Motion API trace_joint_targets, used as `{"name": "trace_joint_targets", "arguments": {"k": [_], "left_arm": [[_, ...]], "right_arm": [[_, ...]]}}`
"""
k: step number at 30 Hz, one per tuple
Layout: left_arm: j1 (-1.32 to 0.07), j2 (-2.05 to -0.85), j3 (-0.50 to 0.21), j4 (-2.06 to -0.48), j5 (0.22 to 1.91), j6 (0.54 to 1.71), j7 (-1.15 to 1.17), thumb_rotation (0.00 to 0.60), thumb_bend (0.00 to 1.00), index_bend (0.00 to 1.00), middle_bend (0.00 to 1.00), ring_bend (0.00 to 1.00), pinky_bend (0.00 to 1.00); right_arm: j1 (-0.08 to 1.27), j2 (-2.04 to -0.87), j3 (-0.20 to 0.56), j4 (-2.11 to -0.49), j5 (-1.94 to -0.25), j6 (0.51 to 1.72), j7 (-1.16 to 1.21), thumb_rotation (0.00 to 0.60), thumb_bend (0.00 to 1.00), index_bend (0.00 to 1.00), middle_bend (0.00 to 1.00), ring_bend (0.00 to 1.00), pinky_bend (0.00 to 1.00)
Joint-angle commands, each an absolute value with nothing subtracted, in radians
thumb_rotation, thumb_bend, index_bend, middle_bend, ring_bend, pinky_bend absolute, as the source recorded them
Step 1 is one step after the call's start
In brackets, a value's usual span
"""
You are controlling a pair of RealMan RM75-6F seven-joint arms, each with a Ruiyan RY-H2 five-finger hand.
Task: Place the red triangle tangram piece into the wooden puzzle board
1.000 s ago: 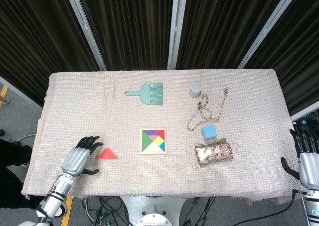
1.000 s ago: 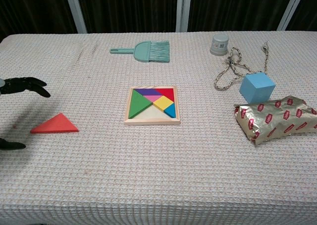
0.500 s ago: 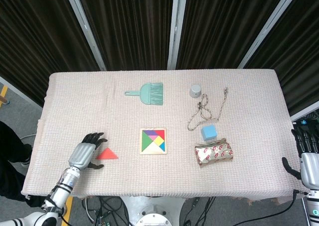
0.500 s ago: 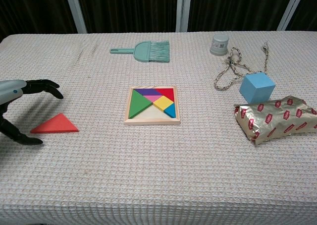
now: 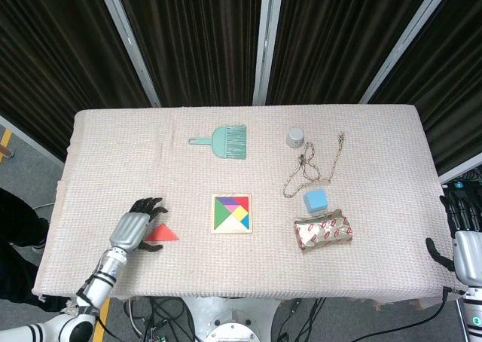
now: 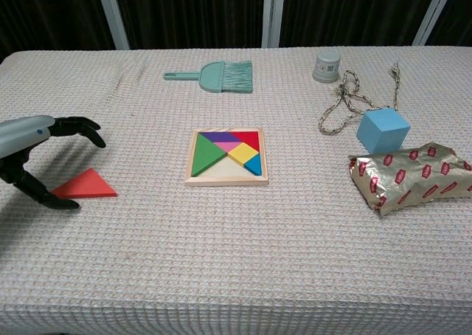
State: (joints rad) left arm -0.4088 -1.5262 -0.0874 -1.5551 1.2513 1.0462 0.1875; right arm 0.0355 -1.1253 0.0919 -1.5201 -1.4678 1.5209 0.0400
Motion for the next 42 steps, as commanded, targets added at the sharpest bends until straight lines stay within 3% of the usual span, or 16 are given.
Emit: {"name": "trace_joint_targets", "arguments": {"k": [1,42], "left_arm": [[-0.414,-1.529,-0.09,-1.55,1.243,1.042,0.19,0.6,0.14,0.26,0.08,0.0,0.0],[-0.437,-1.539,-0.077,-1.545,1.173,1.04,0.219,0.6,0.26,0.39,0.09,0.0,0.0]], "right_arm": [[0.035,-1.126,0.092,-1.518,-1.466,1.52,0.042,0.6,0.25,0.0,0.0,0.0,0.0],[0.034,-1.133,0.093,-1.503,-1.457,1.513,0.051,0.6,0.25,0.0,0.0,0.0,0.0]]}}
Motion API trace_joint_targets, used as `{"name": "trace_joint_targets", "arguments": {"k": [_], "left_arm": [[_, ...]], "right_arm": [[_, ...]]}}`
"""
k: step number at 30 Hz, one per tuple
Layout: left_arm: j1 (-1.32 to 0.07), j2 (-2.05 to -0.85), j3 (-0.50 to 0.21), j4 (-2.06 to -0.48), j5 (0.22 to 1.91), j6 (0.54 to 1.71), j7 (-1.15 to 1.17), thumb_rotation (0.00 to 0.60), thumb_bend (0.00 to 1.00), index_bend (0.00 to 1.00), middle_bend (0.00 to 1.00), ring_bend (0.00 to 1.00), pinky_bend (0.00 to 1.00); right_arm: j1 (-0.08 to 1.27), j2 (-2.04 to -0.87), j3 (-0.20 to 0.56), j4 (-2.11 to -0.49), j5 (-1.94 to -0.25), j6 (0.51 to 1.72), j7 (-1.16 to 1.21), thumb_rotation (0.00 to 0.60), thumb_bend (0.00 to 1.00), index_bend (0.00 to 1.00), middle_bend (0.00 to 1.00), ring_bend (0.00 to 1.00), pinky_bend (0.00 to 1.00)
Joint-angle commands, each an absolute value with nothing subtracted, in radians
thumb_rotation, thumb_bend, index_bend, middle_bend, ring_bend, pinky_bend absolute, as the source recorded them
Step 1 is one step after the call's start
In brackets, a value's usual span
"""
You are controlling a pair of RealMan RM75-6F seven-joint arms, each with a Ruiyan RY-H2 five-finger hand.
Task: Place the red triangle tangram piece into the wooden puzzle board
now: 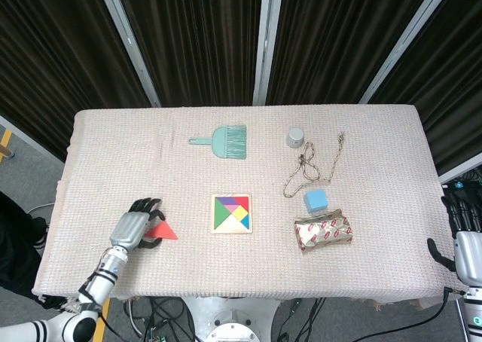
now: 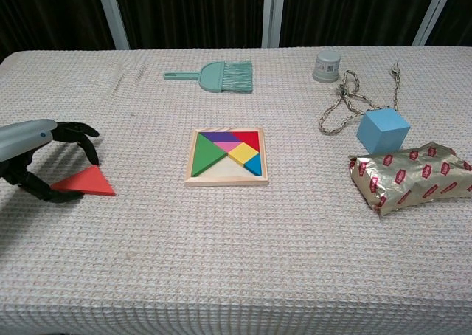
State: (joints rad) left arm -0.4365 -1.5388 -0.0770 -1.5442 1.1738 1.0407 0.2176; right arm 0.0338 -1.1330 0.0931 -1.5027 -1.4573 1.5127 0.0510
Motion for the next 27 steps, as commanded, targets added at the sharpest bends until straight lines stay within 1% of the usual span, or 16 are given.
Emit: {"name": "trace_joint_targets", "arguments": {"k": [1,10,16,22,27], "left_arm": [[-0.438,-1.538,-0.077,-1.547,1.172,1.04,0.219,0.6,0.26,0.39,0.09,0.0,0.0],[-0.433,-1.532,-0.088,-1.57,1.177,1.067,0.196,0.6,0.27,0.41,0.1,0.0,0.0],[-0.44,-1.533,-0.109,-1.597,1.162,1.079,0.208,0.6,0.27,0.41,0.11,0.0,0.0],[-0.475,-1.565,-0.157,-1.645,1.098,1.084,0.273,0.6,0.28,0.41,0.11,0.0,0.0],[-0.525,-1.619,-0.199,-1.673,1.011,1.094,0.385,0.6,0.29,0.42,0.11,0.0,0.0]], "right_arm": [[0.034,-1.133,0.093,-1.503,-1.457,1.513,0.051,0.6,0.25,0.0,0.0,0.0,0.0],[0.034,-1.132,0.094,-1.504,-1.457,1.513,0.05,0.6,0.25,0.0,0.0,0.0,0.0],[0.036,-1.132,0.094,-1.508,-1.459,1.512,0.047,0.6,0.25,0.0,0.0,0.0,0.0],[0.034,-1.126,0.098,-1.519,-1.468,1.527,0.047,0.6,0.25,0.0,0.0,0.0,0.0],[0.027,-1.119,0.101,-1.525,-1.472,1.546,0.055,0.6,0.25,0.0,0.0,0.0,0.0]]}}
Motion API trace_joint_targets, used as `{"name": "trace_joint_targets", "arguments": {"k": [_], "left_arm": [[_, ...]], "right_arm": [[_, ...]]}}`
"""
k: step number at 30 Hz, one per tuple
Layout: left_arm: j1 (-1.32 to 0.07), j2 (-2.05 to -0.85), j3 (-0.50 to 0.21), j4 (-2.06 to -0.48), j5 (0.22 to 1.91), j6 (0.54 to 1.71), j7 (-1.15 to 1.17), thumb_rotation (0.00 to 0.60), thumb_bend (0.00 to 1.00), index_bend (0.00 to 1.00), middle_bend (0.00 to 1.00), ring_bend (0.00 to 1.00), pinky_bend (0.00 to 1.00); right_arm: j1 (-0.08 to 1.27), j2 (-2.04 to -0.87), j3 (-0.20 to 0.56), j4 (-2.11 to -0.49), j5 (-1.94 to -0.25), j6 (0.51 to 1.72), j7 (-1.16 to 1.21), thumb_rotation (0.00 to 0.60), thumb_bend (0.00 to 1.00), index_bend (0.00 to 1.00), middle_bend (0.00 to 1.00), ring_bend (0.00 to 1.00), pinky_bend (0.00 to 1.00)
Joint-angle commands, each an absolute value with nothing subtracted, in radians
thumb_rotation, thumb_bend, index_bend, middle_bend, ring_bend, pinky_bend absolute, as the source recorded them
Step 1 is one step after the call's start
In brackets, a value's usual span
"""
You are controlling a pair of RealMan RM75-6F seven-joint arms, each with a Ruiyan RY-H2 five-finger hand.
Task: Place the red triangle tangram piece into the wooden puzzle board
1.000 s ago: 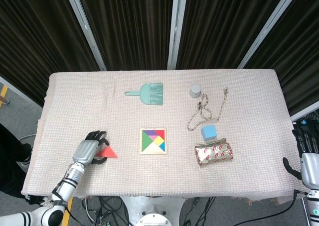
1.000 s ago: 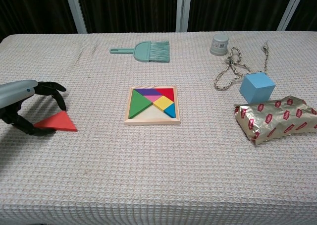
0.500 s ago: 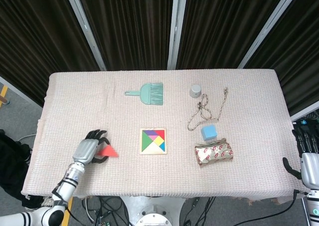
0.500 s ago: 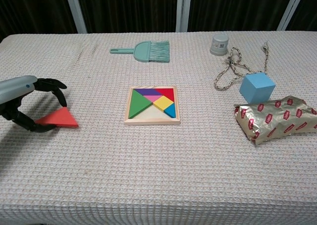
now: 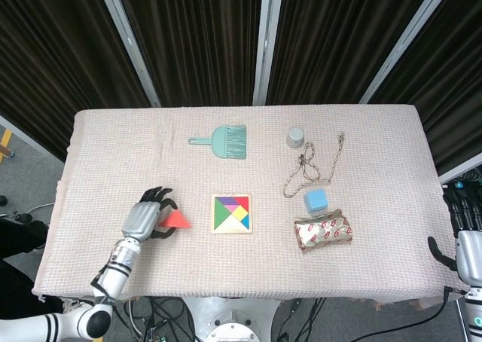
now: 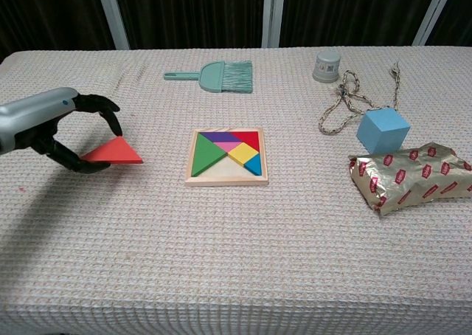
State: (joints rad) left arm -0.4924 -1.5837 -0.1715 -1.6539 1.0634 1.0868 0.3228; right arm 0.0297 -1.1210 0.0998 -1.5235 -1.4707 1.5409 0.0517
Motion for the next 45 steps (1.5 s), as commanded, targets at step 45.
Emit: {"name": "trace_joint_targets", "arguments": {"k": [45], "left_arm": [[-0.785,-1.989,-0.307,-1.595,0.686,1.261,0.766,0.6,0.32,0.43,0.12,0.0,0.0]], "right_arm": [[-0.003,-1.115,0.12,-1.511,-1.479,1.615,0.096,0.6,0.25,0.0,0.0,0.0,0.0]]}}
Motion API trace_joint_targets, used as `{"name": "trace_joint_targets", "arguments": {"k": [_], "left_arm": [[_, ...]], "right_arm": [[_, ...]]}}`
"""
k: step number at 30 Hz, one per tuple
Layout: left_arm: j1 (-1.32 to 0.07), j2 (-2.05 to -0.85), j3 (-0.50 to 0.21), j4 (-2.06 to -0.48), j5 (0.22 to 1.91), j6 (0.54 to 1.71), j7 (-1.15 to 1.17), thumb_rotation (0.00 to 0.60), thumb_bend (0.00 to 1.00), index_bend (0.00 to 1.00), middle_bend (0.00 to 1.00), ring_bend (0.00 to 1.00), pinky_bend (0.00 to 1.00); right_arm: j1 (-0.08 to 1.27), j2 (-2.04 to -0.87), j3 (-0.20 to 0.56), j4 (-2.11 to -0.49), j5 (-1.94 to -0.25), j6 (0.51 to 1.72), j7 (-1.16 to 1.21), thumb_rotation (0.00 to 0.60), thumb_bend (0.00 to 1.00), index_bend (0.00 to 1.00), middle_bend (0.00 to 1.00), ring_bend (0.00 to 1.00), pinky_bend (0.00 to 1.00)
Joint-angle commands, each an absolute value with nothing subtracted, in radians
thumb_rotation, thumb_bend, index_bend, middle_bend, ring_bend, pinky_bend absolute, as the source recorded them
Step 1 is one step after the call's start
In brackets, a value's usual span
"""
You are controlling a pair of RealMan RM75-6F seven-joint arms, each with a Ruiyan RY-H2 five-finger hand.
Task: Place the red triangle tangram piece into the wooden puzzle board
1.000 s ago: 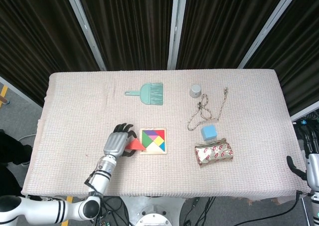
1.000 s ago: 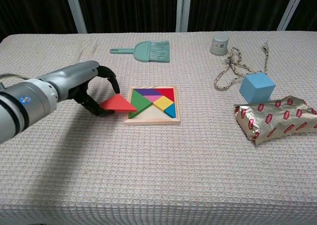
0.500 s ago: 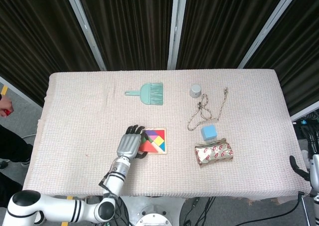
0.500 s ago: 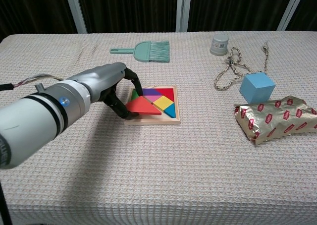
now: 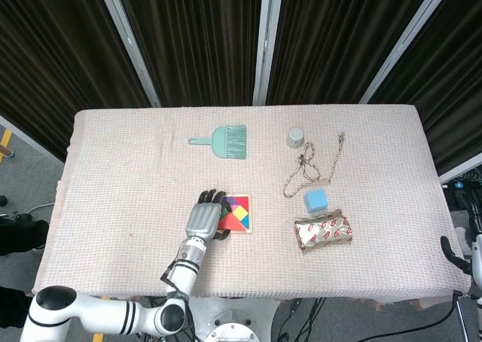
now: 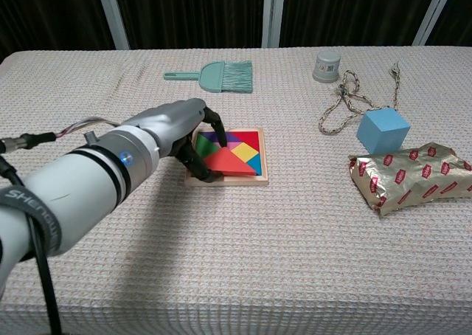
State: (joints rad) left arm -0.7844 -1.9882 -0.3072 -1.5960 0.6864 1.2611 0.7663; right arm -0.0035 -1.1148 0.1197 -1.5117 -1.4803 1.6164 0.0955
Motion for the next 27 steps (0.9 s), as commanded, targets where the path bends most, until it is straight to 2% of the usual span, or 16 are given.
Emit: {"name": "trace_joint_targets", "arguments": {"k": [1,13,22,27], "left_arm": [[-0.786,-1.99,-0.307,-1.594,0.686,1.26,0.765,0.6,0.32,0.43,0.12,0.0,0.0],[-0.793,-2.0,-0.307,-1.571,0.678,1.249,0.757,0.6,0.32,0.42,0.12,0.0,0.0],[-0.787,-1.99,-0.301,-1.58,0.693,1.247,0.741,0.6,0.31,0.24,0.12,0.0,0.0],[-0.785,-1.981,-0.299,-1.59,0.695,1.247,0.738,0.6,0.31,0.21,0.12,0.0,0.0]], "right_arm": [[-0.003,-1.115,0.12,-1.51,-1.478,1.614,0.097,0.6,0.25,0.0,0.0,0.0,0.0],[-0.004,-1.117,0.12,-1.504,-1.475,1.608,0.103,0.6,0.25,0.0,0.0,0.0,0.0],[-0.005,-1.114,0.121,-1.505,-1.474,1.607,0.102,0.6,0.25,0.0,0.0,0.0,0.0],[-0.004,-1.114,0.12,-1.508,-1.475,1.606,0.098,0.6,0.25,0.0,0.0,0.0,0.0]]}}
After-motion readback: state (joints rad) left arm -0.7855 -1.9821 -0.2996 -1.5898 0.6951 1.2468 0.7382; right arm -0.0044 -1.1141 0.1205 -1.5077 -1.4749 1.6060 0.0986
